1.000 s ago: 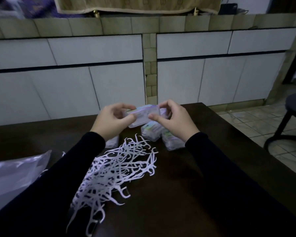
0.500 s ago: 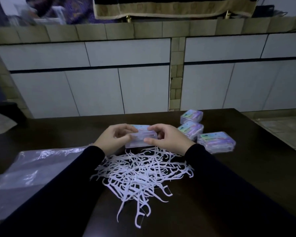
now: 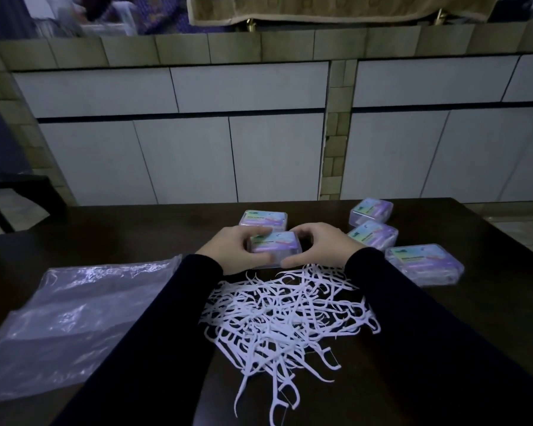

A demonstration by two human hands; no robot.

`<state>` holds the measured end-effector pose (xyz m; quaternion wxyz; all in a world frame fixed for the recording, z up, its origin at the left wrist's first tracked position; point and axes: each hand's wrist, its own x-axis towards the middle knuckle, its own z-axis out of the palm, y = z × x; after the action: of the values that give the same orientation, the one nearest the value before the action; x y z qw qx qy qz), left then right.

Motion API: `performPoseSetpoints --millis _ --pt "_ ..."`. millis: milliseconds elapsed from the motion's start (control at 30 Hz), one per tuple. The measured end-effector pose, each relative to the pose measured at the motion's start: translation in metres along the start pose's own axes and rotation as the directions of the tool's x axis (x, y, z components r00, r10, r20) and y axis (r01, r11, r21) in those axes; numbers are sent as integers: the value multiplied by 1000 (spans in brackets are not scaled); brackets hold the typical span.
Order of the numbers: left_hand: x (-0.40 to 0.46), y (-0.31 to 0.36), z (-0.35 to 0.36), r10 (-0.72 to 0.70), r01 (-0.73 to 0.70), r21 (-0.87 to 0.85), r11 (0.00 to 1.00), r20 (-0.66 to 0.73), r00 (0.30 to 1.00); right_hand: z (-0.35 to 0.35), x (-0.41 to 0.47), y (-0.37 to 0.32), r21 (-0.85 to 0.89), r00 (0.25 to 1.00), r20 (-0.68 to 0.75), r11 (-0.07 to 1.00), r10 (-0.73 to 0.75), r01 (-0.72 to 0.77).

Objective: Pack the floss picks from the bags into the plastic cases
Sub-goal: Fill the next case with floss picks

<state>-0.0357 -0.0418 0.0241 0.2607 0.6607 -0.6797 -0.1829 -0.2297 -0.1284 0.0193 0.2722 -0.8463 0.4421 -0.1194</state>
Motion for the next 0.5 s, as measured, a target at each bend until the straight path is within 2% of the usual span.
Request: performPoseSetpoints --millis 100,167,267,367,433,500 --pt "6 15 4 11 -30 357 934 55 998 -1 3 3 -14 1000 21 1000 9 -9" --pt "8 20 6 56 -82 500 862 68 996 -2 1 3 -44 1000 -5 999 15 -15" --pt "9 21 9 104 -126 544 829 72 992 -3 -3 -1 -58 1000 -14 998 24 -25" --pt "5 28 13 158 -129 527 840 -10 987 -4 -7 -3 -59 1000 -5 998 25 -25" --pt "4 37 9 134 -98 529 843 -29 991 -6 -11 -6 -58 999 -5 998 33 -33" --pt "6 42 0 54 -57 484 873 19 998 -7 -15 -7 -46 999 0 998 52 -52"
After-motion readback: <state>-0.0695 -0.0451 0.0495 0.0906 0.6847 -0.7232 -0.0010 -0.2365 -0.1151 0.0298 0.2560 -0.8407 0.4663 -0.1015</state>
